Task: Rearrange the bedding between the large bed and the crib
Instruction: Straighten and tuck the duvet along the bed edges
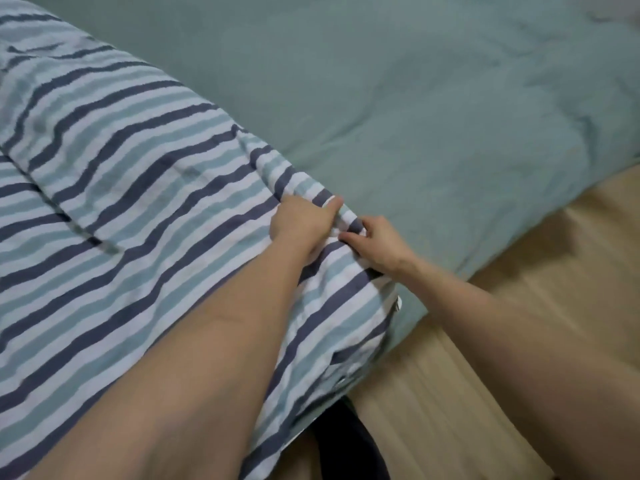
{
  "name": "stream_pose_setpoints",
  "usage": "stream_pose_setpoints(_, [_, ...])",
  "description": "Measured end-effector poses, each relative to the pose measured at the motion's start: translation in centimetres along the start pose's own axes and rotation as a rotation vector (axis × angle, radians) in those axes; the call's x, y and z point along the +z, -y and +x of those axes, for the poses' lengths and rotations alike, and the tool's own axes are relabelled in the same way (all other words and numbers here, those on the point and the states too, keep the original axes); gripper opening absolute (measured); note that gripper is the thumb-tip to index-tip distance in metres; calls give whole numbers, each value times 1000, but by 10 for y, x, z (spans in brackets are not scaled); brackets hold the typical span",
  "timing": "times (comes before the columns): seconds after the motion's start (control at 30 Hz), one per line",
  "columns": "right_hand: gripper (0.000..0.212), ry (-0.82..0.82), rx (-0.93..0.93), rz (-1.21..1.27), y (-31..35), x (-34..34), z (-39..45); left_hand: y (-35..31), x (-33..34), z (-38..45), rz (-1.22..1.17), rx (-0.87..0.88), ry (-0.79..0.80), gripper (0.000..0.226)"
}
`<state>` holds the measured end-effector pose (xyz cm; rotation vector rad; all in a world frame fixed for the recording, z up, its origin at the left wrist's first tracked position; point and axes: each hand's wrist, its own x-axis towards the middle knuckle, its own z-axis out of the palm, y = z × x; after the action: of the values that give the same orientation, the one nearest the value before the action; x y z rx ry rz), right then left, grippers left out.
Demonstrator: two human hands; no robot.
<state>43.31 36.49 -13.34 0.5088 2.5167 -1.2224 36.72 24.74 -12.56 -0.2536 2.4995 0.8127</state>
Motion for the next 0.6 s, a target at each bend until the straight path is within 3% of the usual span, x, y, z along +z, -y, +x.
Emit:
stream_pose_setpoints(0.17, [23, -188, -118, 54, -7, -22, -36, -44, 11, -24, -66, 118, -94, 69])
stream_pose_setpoints(0.3, [29, -266, -144, -7, -31, -41, -51, -46, 28, -41, -110, 289, 9, 63])
stream_pose_setpoints(0.4, [11, -133, -31, -280, -63, -13, -52, -21, 47, -30, 69, 228, 153, 49])
stream_pose_setpoints(0.5, [22, 50, 150, -462, -78, 3, -39, -9, 43, -6, 119, 215, 371, 24])
stream_pose_setpoints(0.57, [24, -46, 107, -419, -65, -4, -21, -11, 20, 11, 34, 230, 322, 36])
stream_pose_setpoints(0.6, [28, -116, 58, -357, -54, -10, -12, -13, 3, 21, 14, 228, 197, 40])
